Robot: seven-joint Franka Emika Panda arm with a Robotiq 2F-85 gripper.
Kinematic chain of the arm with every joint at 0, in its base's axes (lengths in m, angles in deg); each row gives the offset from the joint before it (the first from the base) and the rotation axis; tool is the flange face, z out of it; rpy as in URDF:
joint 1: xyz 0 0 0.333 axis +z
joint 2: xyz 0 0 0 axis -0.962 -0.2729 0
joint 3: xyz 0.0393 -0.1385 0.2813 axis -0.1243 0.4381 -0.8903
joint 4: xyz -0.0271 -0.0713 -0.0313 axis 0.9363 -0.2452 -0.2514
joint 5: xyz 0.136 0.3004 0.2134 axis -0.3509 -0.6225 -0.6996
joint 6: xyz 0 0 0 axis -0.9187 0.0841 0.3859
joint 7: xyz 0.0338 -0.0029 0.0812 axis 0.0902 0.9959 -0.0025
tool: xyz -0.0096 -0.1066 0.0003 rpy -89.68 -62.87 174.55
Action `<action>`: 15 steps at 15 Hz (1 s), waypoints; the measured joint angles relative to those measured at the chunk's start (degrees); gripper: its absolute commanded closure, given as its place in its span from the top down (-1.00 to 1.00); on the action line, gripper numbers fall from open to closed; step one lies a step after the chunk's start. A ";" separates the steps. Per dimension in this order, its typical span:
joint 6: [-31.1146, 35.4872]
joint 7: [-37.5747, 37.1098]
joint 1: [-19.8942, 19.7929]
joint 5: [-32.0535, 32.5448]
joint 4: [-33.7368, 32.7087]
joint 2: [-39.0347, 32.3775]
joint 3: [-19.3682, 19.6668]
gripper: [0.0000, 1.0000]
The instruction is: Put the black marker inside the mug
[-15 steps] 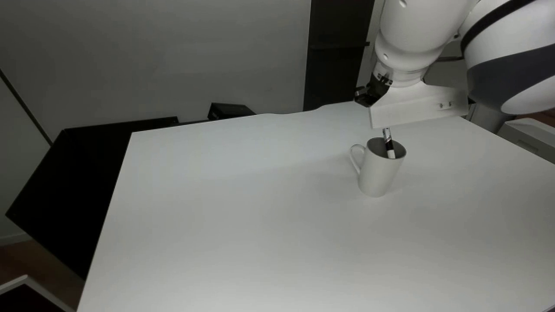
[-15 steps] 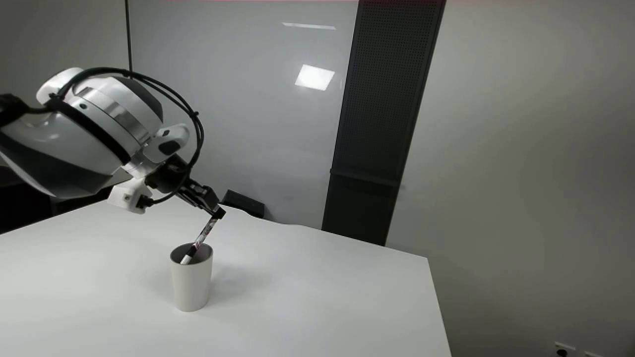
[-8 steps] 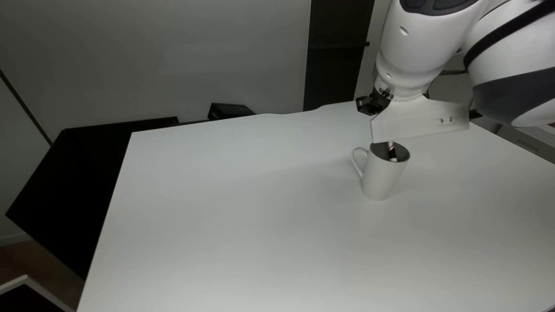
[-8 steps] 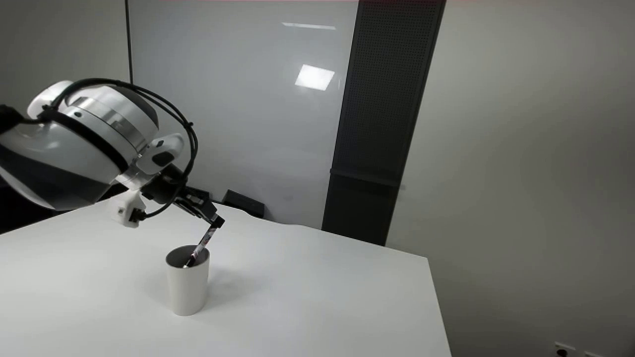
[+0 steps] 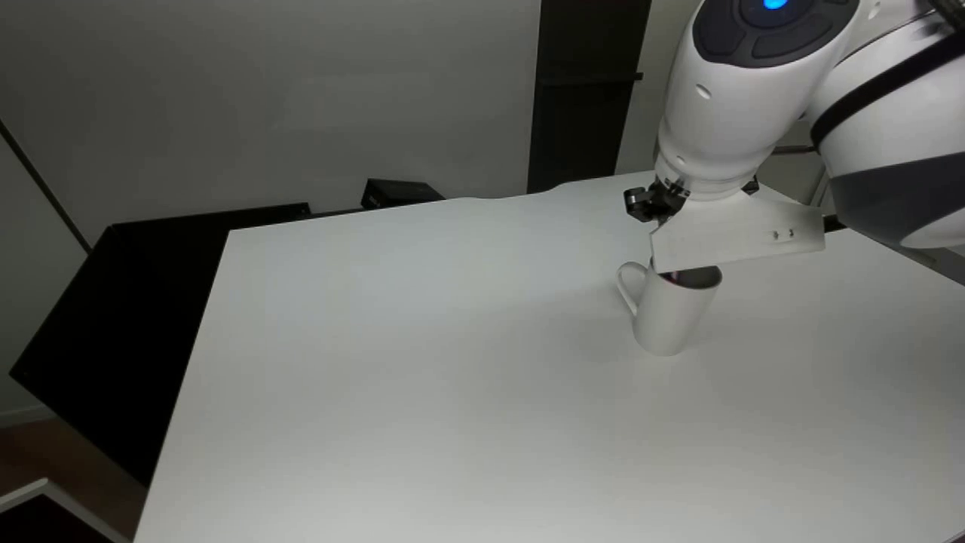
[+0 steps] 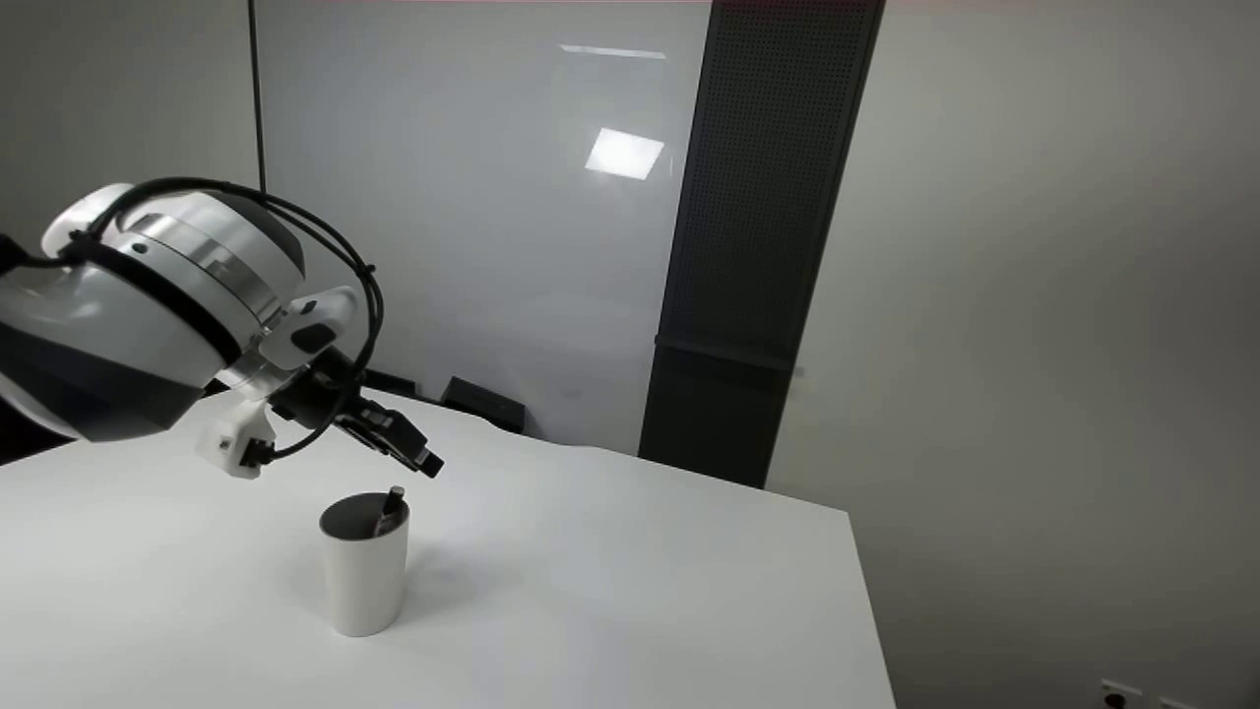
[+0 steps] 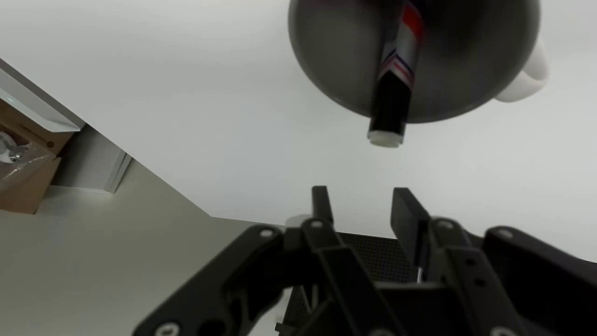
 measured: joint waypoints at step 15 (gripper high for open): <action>-15.90 48.21 -37.83 -32.82 -2.67 12.69 -37.20 1.00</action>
